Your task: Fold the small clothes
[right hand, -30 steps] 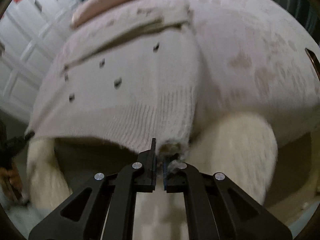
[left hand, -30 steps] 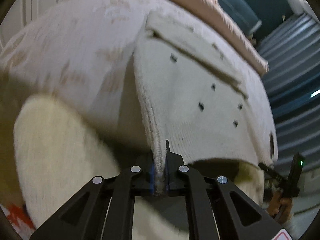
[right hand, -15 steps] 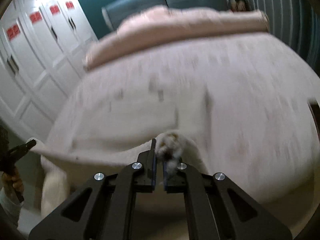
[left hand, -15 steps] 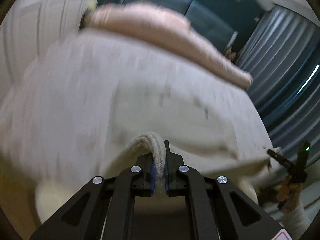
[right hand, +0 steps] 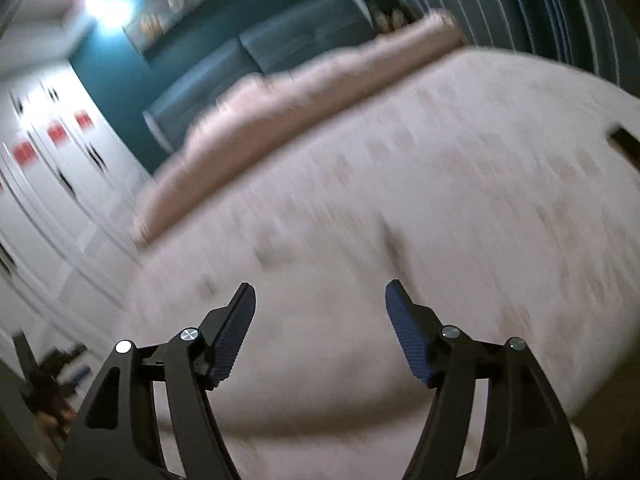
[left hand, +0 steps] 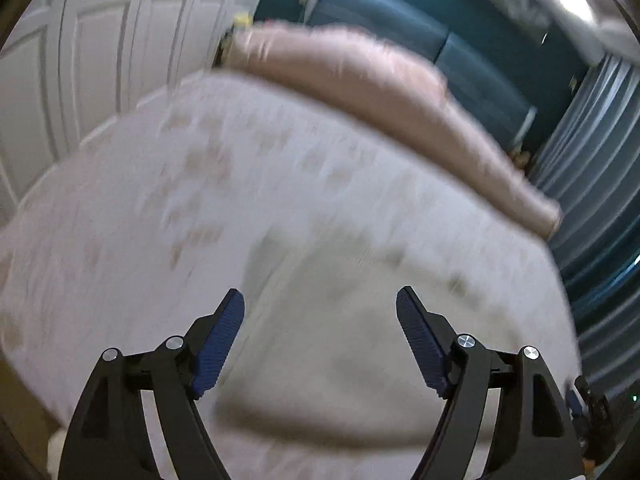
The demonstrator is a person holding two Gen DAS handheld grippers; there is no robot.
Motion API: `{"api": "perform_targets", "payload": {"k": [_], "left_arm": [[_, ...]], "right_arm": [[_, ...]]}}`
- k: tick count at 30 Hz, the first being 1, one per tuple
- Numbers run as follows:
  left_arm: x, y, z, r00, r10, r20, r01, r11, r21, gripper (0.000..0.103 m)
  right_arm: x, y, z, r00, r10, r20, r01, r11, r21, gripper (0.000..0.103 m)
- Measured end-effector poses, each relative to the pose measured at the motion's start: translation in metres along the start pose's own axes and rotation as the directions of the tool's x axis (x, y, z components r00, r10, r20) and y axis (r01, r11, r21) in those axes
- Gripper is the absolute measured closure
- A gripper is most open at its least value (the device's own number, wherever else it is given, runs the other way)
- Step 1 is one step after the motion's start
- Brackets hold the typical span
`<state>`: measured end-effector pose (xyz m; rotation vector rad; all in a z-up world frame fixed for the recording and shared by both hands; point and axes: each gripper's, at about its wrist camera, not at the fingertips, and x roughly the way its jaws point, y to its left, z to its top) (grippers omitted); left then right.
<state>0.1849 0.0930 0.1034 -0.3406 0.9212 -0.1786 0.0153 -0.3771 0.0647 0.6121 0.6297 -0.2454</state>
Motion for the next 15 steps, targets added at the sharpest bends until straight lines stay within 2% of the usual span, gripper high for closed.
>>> {"api": "perform_targets", "payload": {"k": [2, 4, 6, 8, 10, 13, 14, 15], "left_arm": [[0.017, 0.022, -0.03, 0.998, 0.015, -0.067, -0.018, 0.999, -0.039, 0.028], [0.033, 0.042, -0.058, 0.992, 0.003, -0.125, -0.019, 0.992, -0.122, 0.028], [0.049, 0.061, -0.074, 0.986, -0.036, -0.164, -0.006, 0.968, -0.25, 0.028], [0.053, 0.067, -0.08, 0.989, -0.062, -0.132, 0.016, 0.946, -0.324, 0.028], [0.057, 0.068, -0.072, 0.993, -0.08, -0.082, 0.046, 0.933, -0.356, 0.027], [0.067, 0.062, -0.062, 0.987, -0.138, -0.081, 0.098, 0.921, -0.377, 0.03], [0.07, 0.061, -0.06, 0.986, -0.145, -0.085, 0.102, 0.92, -0.378, 0.036], [0.073, 0.057, -0.055, 0.986, -0.132, -0.098, 0.088, 0.929, -0.36, 0.063]], "right_arm": [[0.008, -0.018, -0.029, 0.996, -0.018, -0.085, 0.02, 1.0, 0.022, 0.038], [0.017, -0.034, -0.052, 0.989, -0.008, -0.15, 0.02, 0.997, 0.078, 0.038], [0.028, -0.043, -0.061, 0.983, 0.014, -0.182, 0.01, 0.991, 0.132, 0.037], [0.039, -0.045, -0.061, 0.981, 0.04, -0.191, -0.007, 0.986, 0.169, 0.037], [0.049, -0.044, -0.057, 0.979, 0.078, -0.188, -0.036, 0.975, 0.217, 0.033], [0.071, -0.039, -0.048, 0.975, 0.128, -0.182, -0.071, 0.955, 0.288, 0.029], [0.079, -0.038, -0.044, 0.974, 0.134, -0.182, -0.073, 0.949, 0.305, 0.029], [0.088, -0.036, -0.037, 0.973, 0.138, -0.184, -0.073, 0.943, 0.324, 0.034]]}}
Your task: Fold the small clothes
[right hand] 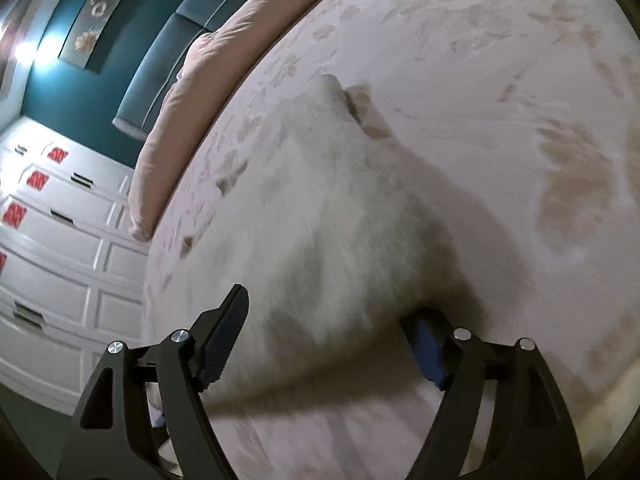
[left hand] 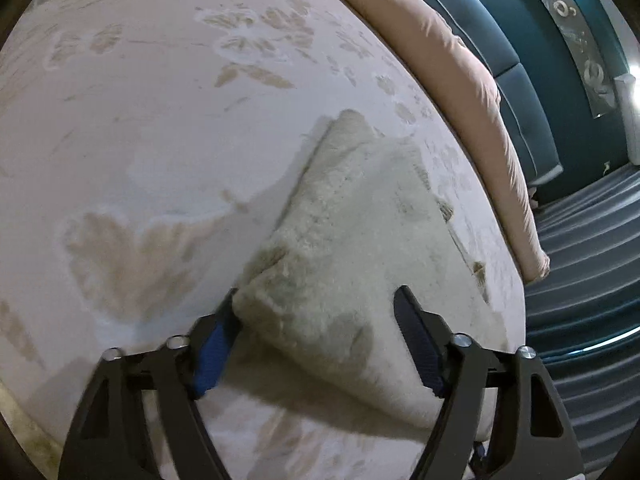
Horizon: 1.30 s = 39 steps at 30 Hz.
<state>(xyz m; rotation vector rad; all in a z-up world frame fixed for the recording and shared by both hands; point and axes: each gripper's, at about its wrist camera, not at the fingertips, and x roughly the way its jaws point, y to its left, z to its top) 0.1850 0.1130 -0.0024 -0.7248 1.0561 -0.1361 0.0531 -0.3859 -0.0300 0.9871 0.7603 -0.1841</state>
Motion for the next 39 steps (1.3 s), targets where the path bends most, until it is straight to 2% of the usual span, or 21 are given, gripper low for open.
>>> {"api": "perform_targets", "payload": {"k": [1, 3, 5, 6, 11, 16, 18, 20, 21, 22, 23, 24, 25, 26, 27, 28, 31, 33, 34, 35, 39], "left_arm": [[0.002, -0.003, 0.003, 1.0, -0.003, -0.011, 0.003, 1.0, 0.013, 0.076], [-0.004, -0.007, 0.006, 0.999, -0.018, -0.026, 0.019, 0.999, 0.03, 0.083], [-0.019, -0.012, 0.005, 0.999, -0.027, -0.018, 0.028, 0.998, 0.064, 0.088], [-0.03, -0.015, 0.003, 1.0, -0.021, -0.018, 0.023, 0.995, 0.098, 0.094], [-0.071, 0.003, -0.025, 0.998, 0.004, -0.07, 0.008, 0.986, 0.169, 0.096], [-0.086, 0.049, -0.08, 0.983, 0.072, -0.171, -0.046, 0.987, 0.152, 0.096], [-0.084, 0.056, -0.094, 0.978, 0.102, -0.18, -0.073, 0.985, 0.159, 0.097], [-0.087, 0.056, -0.099, 0.98, 0.134, -0.146, -0.104, 0.976, 0.193, 0.097], [-0.094, 0.054, -0.097, 0.985, 0.131, -0.115, -0.105, 0.973, 0.205, 0.097], [-0.103, 0.05, -0.092, 0.989, 0.124, -0.08, -0.105, 0.973, 0.207, 0.096], [-0.114, 0.045, -0.085, 0.994, 0.109, -0.031, -0.1, 0.974, 0.204, 0.09], [-0.12, 0.04, -0.075, 0.996, 0.091, 0.005, -0.09, 0.974, 0.206, 0.077], [-0.128, 0.033, -0.065, 0.996, 0.074, 0.045, -0.081, 0.975, 0.208, 0.067], [-0.131, 0.027, -0.058, 0.995, 0.063, 0.074, -0.078, 0.975, 0.209, 0.049], [-0.132, 0.017, -0.045, 0.993, 0.041, 0.106, -0.063, 0.975, 0.211, 0.042], [-0.129, 0.009, -0.033, 0.993, 0.023, 0.12, -0.048, 0.977, 0.209, 0.042], [-0.104, -0.015, -0.005, 0.995, -0.018, 0.093, -0.001, 0.98, 0.201, 0.039], [-0.075, -0.035, 0.012, 0.997, -0.048, 0.059, 0.034, 0.977, 0.209, 0.03], [-0.059, -0.043, 0.018, 0.998, -0.046, 0.043, 0.036, 0.975, 0.219, 0.029], [-0.049, -0.046, 0.022, 0.999, -0.038, 0.029, 0.031, 0.975, 0.222, 0.029], [0.015, -0.055, 0.03, 0.998, -0.002, -0.06, 0.015, 0.975, 0.221, 0.03]], "right_arm": [[0.005, 0.002, 0.003, 1.0, 0.003, -0.004, -0.003, 1.0, 0.009, 0.054], [0.009, 0.008, 0.01, 1.0, -0.013, -0.028, 0.013, 1.0, 0.001, 0.088], [-0.004, 0.017, 0.011, 1.0, -0.011, -0.015, 0.01, 0.999, -0.038, 0.089], [-0.016, 0.024, 0.009, 1.0, -0.02, -0.013, 0.019, 0.996, -0.083, 0.09], [-0.068, 0.013, -0.022, 0.996, -0.061, -0.066, 0.049, 0.986, -0.162, 0.094], [-0.104, -0.034, -0.071, 0.971, -0.203, -0.123, 0.178, 0.966, -0.185, 0.094], [-0.112, -0.044, -0.081, 0.958, -0.261, -0.121, 0.237, 0.954, -0.185, 0.094], [-0.123, -0.05, -0.08, 0.962, -0.254, -0.1, 0.236, 0.958, -0.162, 0.093], [-0.129, -0.05, -0.077, 0.964, -0.255, -0.08, 0.24, 0.958, -0.155, 0.088], [-0.138, -0.048, -0.073, 0.964, -0.262, -0.042, 0.252, 0.955, -0.157, 0.078], [-0.147, -0.043, -0.066, 0.966, -0.259, 0.012, 0.258, 0.952, -0.167, 0.072], [-0.154, -0.036, -0.06, 0.967, -0.25, 0.054, 0.256, 0.95, -0.179, 0.06], [-0.158, -0.028, -0.053, 0.968, -0.235, 0.088, 0.248, 0.948, -0.2, 0.052], [-0.157, -0.019, -0.044, 0.969, -0.22, 0.114, 0.241, 0.943, -0.229, 0.05], [-0.154, -0.01, -0.037, 0.968, -0.214, 0.134, 0.242, 0.937, -0.251, 0.048], [-0.15, -0.001, -0.03, 0.967, -0.207, 0.151, 0.242, 0.932, -0.27, 0.046], [-0.127, 0.025, -0.006, 0.967, -0.168, 0.191, 0.224, 0.919, -0.324, 0.037], [-0.107, 0.039, 0.007, 0.967, -0.152, 0.205, 0.216, 0.914, -0.342, 0.034], [-0.096, 0.046, 0.012, 0.967, -0.15, 0.208, 0.216, 0.913, -0.345, 0.024], [-0.084, 0.049, 0.019, 0.966, -0.151, 0.208, 0.218, 0.912, -0.347, 0.02], [-0.024, 0.055, 0.034, 0.959, -0.222, 0.174, 0.271, 0.896, -0.352, 0.019]]}}
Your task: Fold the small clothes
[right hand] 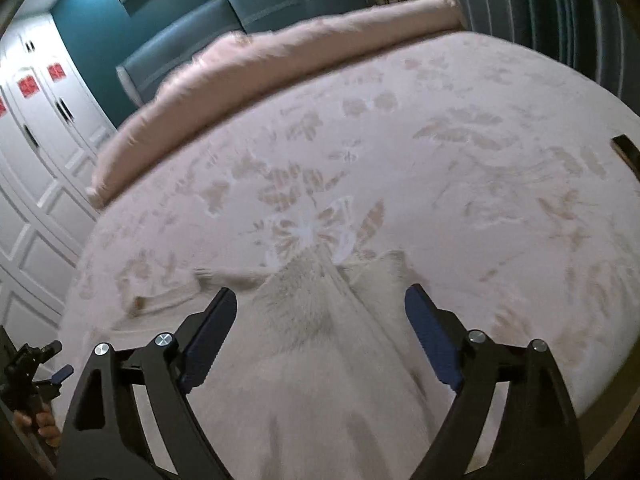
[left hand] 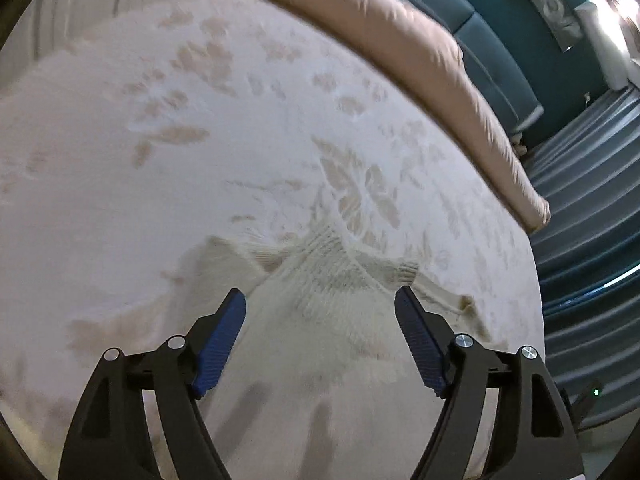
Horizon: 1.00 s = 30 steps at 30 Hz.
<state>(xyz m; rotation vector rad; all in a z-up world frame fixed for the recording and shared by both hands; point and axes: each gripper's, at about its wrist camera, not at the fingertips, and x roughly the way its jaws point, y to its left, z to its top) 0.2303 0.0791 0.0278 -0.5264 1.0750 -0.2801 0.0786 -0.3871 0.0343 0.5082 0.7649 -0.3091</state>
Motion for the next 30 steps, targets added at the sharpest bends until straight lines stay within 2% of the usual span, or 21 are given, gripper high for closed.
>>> {"api": "perform_targets", "payload": {"k": [1, 2, 3, 4, 5, 6, 8, 10, 12, 13, 14, 16, 17, 18, 20, 23, 24, 26, 27, 29, 30], "left_arm": [[0.012, 0.002, 0.0, 1.0, 0.009, -0.017, -0.009, 1.0, -0.005, 0.031], [0.021, 0.003, 0.0, 0.999, 0.002, -0.034, -0.002, 1.0, -0.003, 0.04], [0.027, 0.003, 0.0, 0.999, -0.002, -0.044, 0.002, 1.0, 0.007, 0.063], [0.032, 0.002, 0.001, 0.998, 0.009, -0.056, -0.007, 1.0, 0.026, 0.077], [0.035, 0.001, 0.002, 0.998, 0.025, -0.06, -0.022, 0.998, 0.054, 0.098], [0.033, -0.001, 0.005, 0.998, 0.023, -0.052, -0.019, 0.997, 0.076, 0.098], [0.011, -0.006, 0.014, 1.0, -0.009, 0.029, 0.006, 0.995, 0.102, 0.099], [-0.009, -0.012, 0.026, 0.994, -0.027, 0.102, 0.014, 0.992, 0.128, 0.099], [-0.022, -0.012, 0.037, 0.989, -0.025, 0.145, 0.006, 0.991, 0.133, 0.099], [-0.019, -0.01, 0.038, 0.989, -0.008, 0.146, -0.012, 0.99, 0.137, 0.099], [-0.009, -0.006, 0.039, 0.991, 0.025, 0.135, -0.045, 0.988, 0.146, 0.099], [0.027, 0.009, 0.033, 0.993, 0.106, 0.056, -0.113, 0.983, 0.146, 0.099], [0.042, 0.018, 0.028, 0.99, 0.138, 0.018, -0.139, 0.981, 0.132, 0.098], [0.053, 0.026, 0.023, 0.99, 0.143, 0.001, -0.142, 0.984, 0.11, 0.097], [0.049, 0.028, 0.02, 0.991, 0.127, 0.042, -0.131, 0.987, 0.098, 0.096], [0.034, 0.017, 0.016, 0.984, 0.17, 0.054, -0.175, 0.979, 0.11, 0.079], [0.028, 0.011, 0.013, 0.982, 0.178, 0.061, -0.185, 0.975, 0.123, 0.079], [0.007, -0.002, 0.002, 0.98, 0.171, 0.101, -0.184, 0.971, 0.149, 0.077], [-0.01, -0.012, -0.009, 0.979, 0.162, 0.127, -0.183, 0.969, 0.169, 0.067], [-0.032, -0.029, -0.034, 0.983, 0.117, 0.14, -0.143, 0.972, 0.185, 0.051], [-0.038, -0.041, -0.053, 0.99, 0.071, 0.119, -0.093, 0.976, 0.196, 0.048]], "right_arm": [[0.012, 0.0, 0.001, 1.0, -0.004, -0.024, 0.004, 1.0, -0.001, 0.019], [0.023, 0.001, -0.001, 0.999, -0.012, -0.049, 0.012, 1.0, -0.001, 0.02], [0.034, 0.003, -0.002, 0.997, -0.013, -0.071, 0.012, 1.0, -0.009, 0.04], [0.041, 0.006, -0.003, 0.996, -0.007, -0.088, 0.004, 1.0, -0.03, 0.076], [0.048, 0.008, -0.004, 0.994, -0.014, -0.107, 0.008, 0.998, -0.055, 0.093], [0.049, 0.01, -0.003, 0.994, -0.009, -0.109, 0.003, 0.998, -0.06, 0.095], [0.025, 0.008, 0.01, 0.996, 0.09, -0.009, -0.09, 0.996, -0.017, 0.096], [-0.003, 0.0, 0.023, 0.985, 0.151, 0.079, -0.154, 0.987, 0.035, 0.096], [-0.022, -0.011, 0.034, 0.974, 0.162, 0.156, -0.174, 0.982, 0.07, 0.096], [-0.017, -0.016, 0.036, 0.979, 0.133, 0.156, -0.144, 0.987, 0.065, 0.096], [0.003, -0.022, 0.035, 0.992, 0.068, 0.103, -0.074, 0.996, 0.049, 0.096], [0.048, -0.034, 0.026, 0.999, -0.006, -0.039, 0.008, 0.999, 0.044, 0.096], [0.072, -0.04, 0.018, 0.992, -0.048, -0.115, 0.053, 0.998, 0.039, 0.096], [0.08, -0.043, 0.013, 0.991, -0.05, -0.127, 0.055, 0.998, 0.041, 0.095], [0.073, -0.04, 0.019, 0.993, -0.039, -0.115, 0.046, 0.997, 0.058, 0.092], [0.051, -0.03, 0.022, 0.992, -0.084, -0.093, 0.091, 0.993, 0.073, 0.071], [0.033, -0.022, 0.017, 0.992, -0.119, -0.044, 0.121, 0.991, 0.055, 0.066], [0.004, -0.008, 0.004, 0.996, -0.088, 0.009, 0.088, 0.996, 0.029, 0.065], [-0.011, 0.008, -0.009, 1.0, -0.03, 0.006, 0.03, 1.0, -0.006, 0.066], [-0.026, 0.044, -0.04, 0.999, 0.045, -0.026, -0.047, 0.995, -0.087, 0.066], [-0.03, 0.069, -0.065, 0.992, 0.104, -0.078, -0.114, 0.984, -0.136, 0.066]]}}
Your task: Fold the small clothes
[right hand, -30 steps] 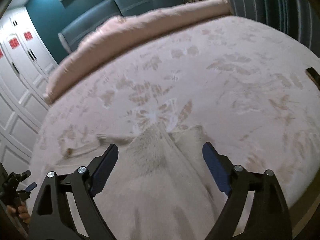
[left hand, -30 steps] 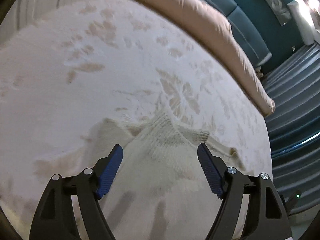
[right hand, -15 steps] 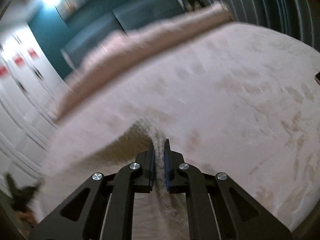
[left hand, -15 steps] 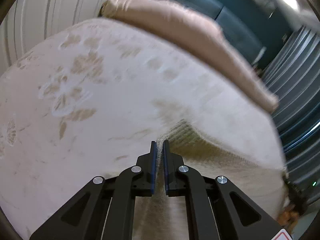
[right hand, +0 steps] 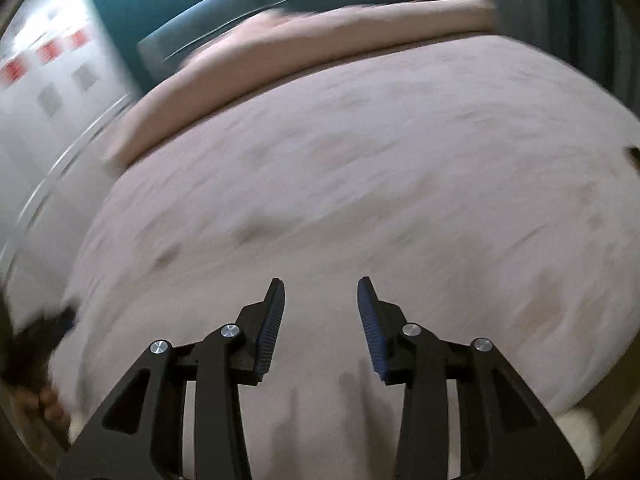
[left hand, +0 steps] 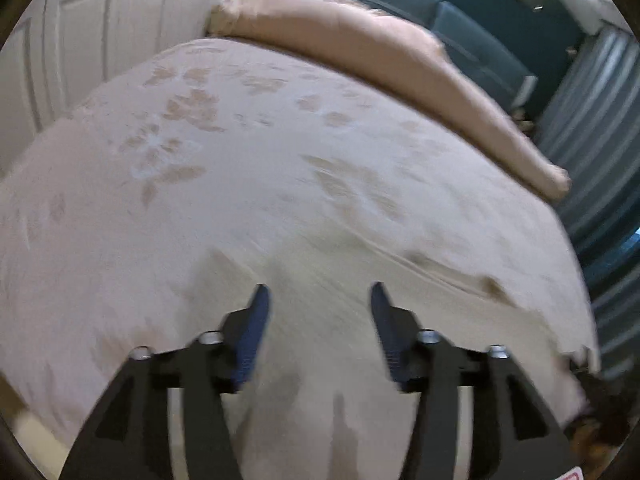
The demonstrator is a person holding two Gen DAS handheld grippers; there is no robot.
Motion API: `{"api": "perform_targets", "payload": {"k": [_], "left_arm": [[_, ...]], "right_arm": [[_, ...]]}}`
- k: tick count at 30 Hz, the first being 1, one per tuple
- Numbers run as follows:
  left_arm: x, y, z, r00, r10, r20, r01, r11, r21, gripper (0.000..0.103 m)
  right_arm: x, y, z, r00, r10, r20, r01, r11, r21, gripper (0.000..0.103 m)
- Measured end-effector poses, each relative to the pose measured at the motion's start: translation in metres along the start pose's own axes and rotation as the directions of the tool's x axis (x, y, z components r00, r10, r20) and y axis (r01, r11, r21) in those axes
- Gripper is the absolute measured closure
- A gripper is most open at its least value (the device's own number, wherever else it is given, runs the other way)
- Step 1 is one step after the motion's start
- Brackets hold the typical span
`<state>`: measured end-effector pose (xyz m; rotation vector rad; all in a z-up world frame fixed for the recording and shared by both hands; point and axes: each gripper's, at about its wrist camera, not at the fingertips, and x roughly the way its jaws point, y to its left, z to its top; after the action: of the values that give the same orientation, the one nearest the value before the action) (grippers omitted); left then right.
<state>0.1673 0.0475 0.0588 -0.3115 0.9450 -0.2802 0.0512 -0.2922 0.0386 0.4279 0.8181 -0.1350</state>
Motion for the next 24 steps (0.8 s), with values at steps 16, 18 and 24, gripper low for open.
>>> {"api": "perform_targets", "payload": {"k": [16, 18, 24], "left_arm": [[-0.02, 0.032, -0.101, 0.982, 0.059, -0.181, -0.057, 0.998, 0.018, 0.09], [-0.023, 0.048, -0.103, 0.981, 0.057, -0.185, -0.06, 0.998, -0.01, 0.096], [-0.056, 0.037, -0.101, 0.992, 0.071, -0.108, -0.076, 0.997, -0.035, 0.072]], "right_arm": [[-0.013, -0.059, -0.09, 0.982, -0.074, -0.175, 0.098, 0.987, 0.131, 0.082], [-0.02, -0.09, -0.089, 0.982, 0.002, -0.188, 0.051, 0.96, 0.275, 0.091], [-0.057, -0.069, -0.068, 0.98, -0.195, -0.047, 0.199, 0.973, 0.118, 0.061]]}}
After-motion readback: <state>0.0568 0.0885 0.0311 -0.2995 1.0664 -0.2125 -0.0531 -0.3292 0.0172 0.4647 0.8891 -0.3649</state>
